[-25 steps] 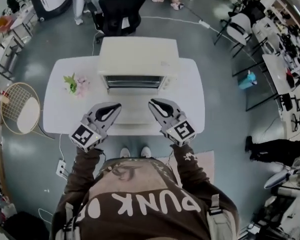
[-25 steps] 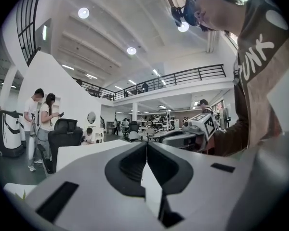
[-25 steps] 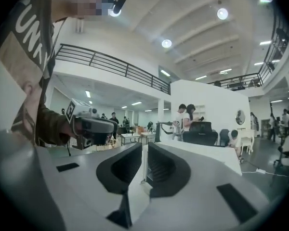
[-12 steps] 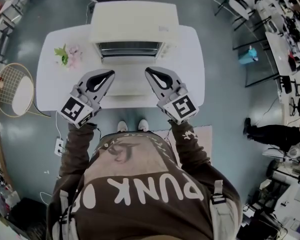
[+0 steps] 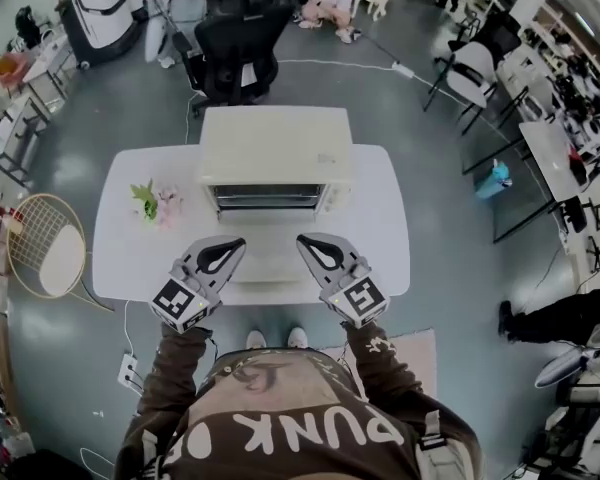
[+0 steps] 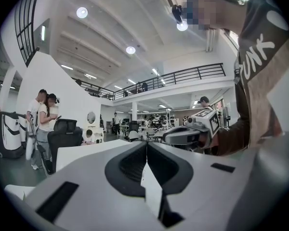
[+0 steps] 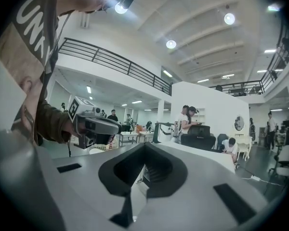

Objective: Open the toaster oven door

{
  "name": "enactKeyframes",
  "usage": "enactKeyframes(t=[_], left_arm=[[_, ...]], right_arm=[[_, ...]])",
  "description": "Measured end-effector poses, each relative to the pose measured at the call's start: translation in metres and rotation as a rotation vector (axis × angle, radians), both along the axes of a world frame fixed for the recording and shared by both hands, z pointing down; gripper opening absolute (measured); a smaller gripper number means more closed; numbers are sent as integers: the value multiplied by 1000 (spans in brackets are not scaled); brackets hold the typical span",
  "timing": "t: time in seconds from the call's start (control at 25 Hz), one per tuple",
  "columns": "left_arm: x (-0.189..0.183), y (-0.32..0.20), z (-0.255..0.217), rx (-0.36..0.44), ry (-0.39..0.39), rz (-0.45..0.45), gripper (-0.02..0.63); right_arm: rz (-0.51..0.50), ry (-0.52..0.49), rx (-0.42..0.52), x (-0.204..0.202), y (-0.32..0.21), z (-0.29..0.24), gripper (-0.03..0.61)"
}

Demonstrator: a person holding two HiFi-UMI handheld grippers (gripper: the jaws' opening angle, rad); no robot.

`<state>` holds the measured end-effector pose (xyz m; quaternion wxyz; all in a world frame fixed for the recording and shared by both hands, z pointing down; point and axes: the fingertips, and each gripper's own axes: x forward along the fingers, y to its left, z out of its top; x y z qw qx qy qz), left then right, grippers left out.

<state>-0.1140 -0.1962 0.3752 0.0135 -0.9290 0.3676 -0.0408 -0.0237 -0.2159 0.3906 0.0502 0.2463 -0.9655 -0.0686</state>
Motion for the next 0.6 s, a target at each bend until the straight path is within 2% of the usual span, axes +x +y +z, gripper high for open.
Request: enactKeyframes(t=[0.6], left_arm=[[2,-5,8,-6,-1,2,6]], right_arm=[[-9,0,-36,1,-2,10,9]])
